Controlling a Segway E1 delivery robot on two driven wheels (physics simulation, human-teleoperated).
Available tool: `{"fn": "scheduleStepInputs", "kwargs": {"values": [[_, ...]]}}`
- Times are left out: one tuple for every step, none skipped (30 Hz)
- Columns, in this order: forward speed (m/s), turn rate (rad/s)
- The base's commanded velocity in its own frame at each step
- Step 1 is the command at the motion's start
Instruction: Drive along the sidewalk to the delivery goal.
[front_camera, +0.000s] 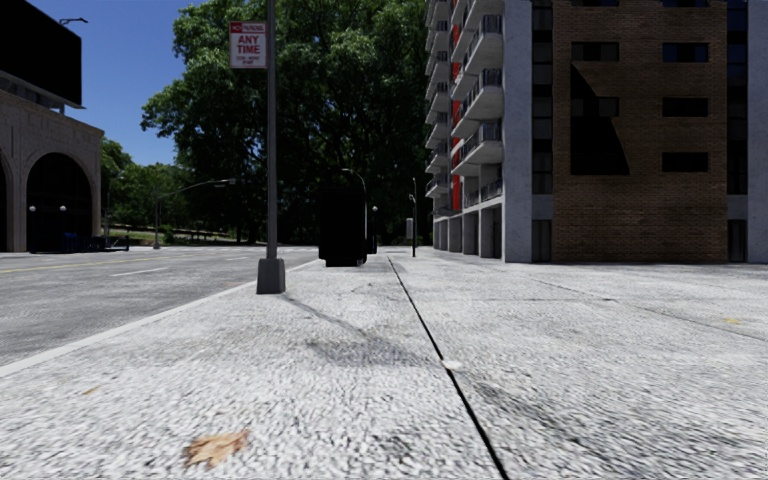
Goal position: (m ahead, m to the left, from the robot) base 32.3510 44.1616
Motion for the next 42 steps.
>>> {"fn": "scheduleStepInputs", "kwargs": {"values": [[1.94,0.00],[1.94,0.00],[1.94,0.00],[1.94,0.00],[1.94,0.00],[1.94,0.00],[1.94,0.00],[1.94,0.00],[1.94,0.00],[1.94,0.00],[1.94,0.00],[1.94,0.00],[1.94,0.00],[1.94,0.00],[1.94,0.00],[1.94,0.00],[1.94,0.00],[1.94,0.00],[1.94,0.00],[1.94,0.00],[1.94,0.00],[1.94,0.00],[1.94,0.00],[1.94,0.00],[1.94,0.00],[1.94,0.00],[1.94,0.00],[1.94,0.00],[1.94,0.00],[1.94,0.00],[1.94,0.00],[1.94,0.00],[1.94,0.00],[1.94,0.00],[1.94,0.00],[1.94,0.00],[1.94,0.00],[1.94,0.00],[1.94,0.00],[1.94,0.00],[1.94,0.00],[1.94,0.00]]}}
